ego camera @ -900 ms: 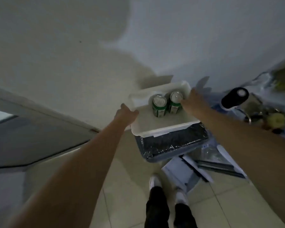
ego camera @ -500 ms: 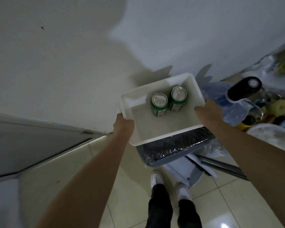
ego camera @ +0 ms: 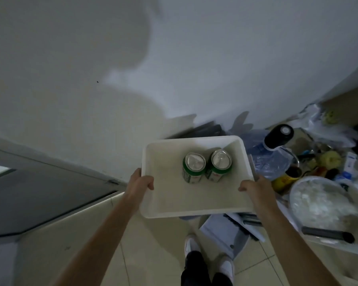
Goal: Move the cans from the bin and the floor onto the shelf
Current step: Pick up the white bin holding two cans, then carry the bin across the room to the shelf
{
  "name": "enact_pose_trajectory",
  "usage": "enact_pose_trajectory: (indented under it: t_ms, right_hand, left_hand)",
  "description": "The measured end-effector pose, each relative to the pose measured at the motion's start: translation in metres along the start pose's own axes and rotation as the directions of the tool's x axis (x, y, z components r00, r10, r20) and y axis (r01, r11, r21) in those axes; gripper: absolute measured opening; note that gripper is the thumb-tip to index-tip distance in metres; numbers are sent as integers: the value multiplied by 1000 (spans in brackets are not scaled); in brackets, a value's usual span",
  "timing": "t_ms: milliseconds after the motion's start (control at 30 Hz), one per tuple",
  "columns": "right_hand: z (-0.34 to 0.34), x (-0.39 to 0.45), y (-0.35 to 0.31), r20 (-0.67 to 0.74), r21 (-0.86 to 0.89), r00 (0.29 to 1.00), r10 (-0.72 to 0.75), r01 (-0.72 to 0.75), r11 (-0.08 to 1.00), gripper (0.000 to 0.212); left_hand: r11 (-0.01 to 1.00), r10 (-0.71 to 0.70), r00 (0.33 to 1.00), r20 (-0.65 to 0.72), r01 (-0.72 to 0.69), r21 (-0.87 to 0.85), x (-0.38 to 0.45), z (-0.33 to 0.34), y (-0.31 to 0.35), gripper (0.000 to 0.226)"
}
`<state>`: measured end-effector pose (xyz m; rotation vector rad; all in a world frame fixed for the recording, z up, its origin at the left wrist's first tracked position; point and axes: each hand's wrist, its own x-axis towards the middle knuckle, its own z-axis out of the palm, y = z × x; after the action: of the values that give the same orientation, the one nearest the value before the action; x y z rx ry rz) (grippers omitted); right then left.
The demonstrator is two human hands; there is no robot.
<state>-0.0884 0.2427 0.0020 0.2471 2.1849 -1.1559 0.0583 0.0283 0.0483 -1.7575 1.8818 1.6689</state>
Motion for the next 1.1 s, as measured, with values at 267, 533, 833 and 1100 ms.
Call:
enact_pose_trajectory:
  t_ms: [267,533,833,1100]
  right_hand:
    - [-135,-144,-41,73,257,977,-198,173,951,16]
    - [-206,-246,-24,-53,555,975,-215,208,806,15]
    - [-224,-330,50,-462,633,885,-54,372,679,19]
    - [-258,-429,151,-689,638,678,258,397,660,25]
  left_hand:
    - [955,291,954,73,-286,-80,-154,-31,63,7]
    - [950,282,928,245,-305,63,-219,-7,117,34]
    - [761,357,769,530,-568,313,-300,51,162,40]
    - [568,302,569,765,-752,335,-412,167,123,46]
